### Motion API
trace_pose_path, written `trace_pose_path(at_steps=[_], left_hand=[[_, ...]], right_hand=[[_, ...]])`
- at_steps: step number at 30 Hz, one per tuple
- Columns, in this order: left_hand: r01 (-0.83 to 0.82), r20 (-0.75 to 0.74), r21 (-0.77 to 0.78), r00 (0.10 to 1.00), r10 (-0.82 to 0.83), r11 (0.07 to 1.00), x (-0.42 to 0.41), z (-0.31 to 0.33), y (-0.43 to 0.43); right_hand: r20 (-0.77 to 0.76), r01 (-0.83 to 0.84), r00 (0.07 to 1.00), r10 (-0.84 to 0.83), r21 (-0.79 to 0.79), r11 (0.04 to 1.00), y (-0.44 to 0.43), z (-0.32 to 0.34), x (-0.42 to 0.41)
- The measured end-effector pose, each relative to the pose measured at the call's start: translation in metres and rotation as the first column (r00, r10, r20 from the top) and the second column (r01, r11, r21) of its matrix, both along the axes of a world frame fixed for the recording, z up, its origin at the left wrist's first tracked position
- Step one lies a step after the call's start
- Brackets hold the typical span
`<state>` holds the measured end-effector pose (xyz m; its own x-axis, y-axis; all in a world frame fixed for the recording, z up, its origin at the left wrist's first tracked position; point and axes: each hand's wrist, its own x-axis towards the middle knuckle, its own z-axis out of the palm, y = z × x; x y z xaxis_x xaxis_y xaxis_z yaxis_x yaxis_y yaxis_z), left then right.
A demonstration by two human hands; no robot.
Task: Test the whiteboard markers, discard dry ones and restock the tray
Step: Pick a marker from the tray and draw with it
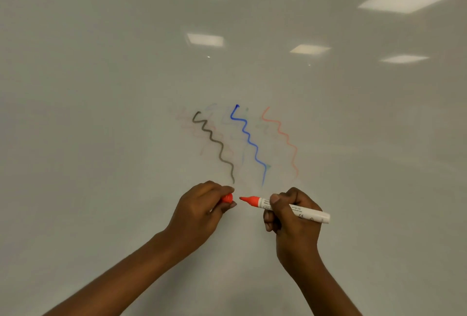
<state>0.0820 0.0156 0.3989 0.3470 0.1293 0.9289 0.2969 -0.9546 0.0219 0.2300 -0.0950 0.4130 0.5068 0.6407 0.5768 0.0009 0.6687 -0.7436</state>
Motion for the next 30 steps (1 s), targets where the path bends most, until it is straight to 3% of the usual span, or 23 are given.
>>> trace_pose_path(at_steps=[8,18,24,30], left_hand=[[-0.015,-0.008,0.069,1.0,0.015,0.998,-0.015,-0.006,0.0],[-0.016,-0.133,0.167,0.99,0.039,0.986,-0.034,-0.003,-0.006],[-0.019,-0.055,0.08,0.998,0.023,0.997,-0.029,-0.003,-0.015],[-0.06,-0.01,-0.02,0.998,0.06,0.998,-0.042,-0.021,-0.01]], right_hand=[[0.07,-0.005,0.998,0.008,-0.052,0.999,0.007,-0.006,-0.02],[0.075,-0.103,0.991,0.109,-0.081,0.991,0.018,-0.001,-0.038],[-0.135,-0.199,0.972,0.194,-0.019,0.98,0.031,0.006,-0.056],[-0.021,-0.187,0.982,0.186,-0.098,0.978,0.044,-0.01,-0.066]])
